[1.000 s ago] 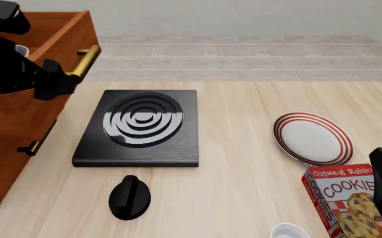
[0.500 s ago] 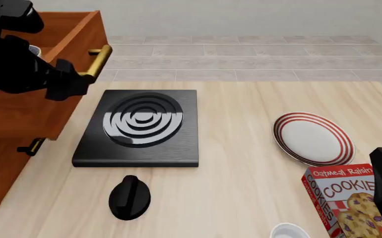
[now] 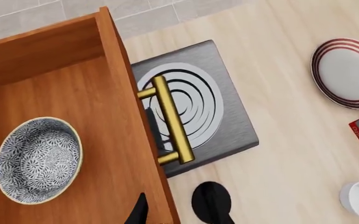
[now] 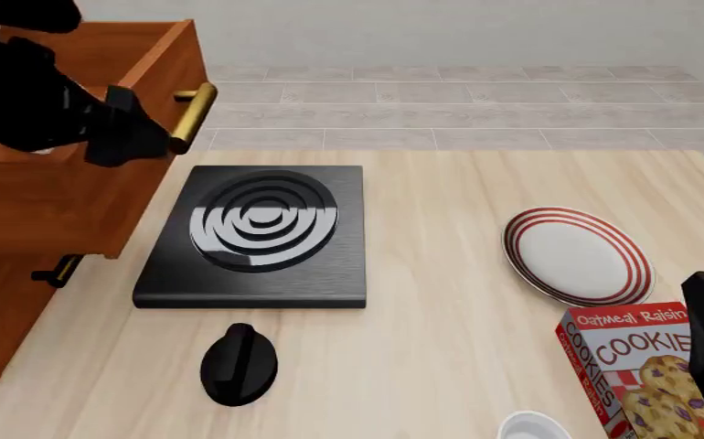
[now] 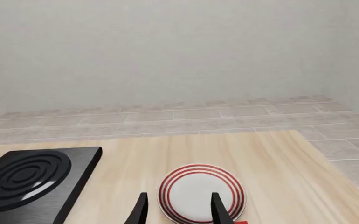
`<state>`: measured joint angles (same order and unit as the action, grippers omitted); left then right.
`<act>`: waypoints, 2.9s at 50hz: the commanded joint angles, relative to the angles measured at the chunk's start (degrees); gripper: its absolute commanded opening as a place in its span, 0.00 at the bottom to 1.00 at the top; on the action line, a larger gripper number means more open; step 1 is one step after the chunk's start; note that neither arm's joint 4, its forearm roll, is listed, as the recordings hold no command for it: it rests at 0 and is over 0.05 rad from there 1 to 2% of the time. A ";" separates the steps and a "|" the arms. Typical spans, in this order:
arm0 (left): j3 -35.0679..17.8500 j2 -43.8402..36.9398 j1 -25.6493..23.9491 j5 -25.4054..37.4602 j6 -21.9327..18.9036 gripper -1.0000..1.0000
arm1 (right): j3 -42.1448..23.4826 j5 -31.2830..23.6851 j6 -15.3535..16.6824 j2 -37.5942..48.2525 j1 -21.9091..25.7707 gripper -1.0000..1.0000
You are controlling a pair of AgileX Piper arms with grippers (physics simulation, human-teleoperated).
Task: Pick the akita bowl in the top layer of the wooden cabinet and place it on the plate.
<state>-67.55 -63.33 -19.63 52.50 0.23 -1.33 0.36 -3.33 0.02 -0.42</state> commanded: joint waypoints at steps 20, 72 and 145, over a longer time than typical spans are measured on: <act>-10.00 -2.93 2.37 3.80 -4.16 1.00 | -0.01 -0.02 0.16 0.00 0.10 1.00; -23.36 -11.39 19.11 11.44 -19.24 1.00 | -0.18 0.10 0.41 0.05 -0.06 1.00; -26.06 -21.83 24.31 15.47 -27.26 1.00 | -0.24 0.14 -0.01 0.01 -0.22 1.00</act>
<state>-96.19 -84.80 5.28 69.20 -27.08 -1.59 0.52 -3.34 0.04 -0.66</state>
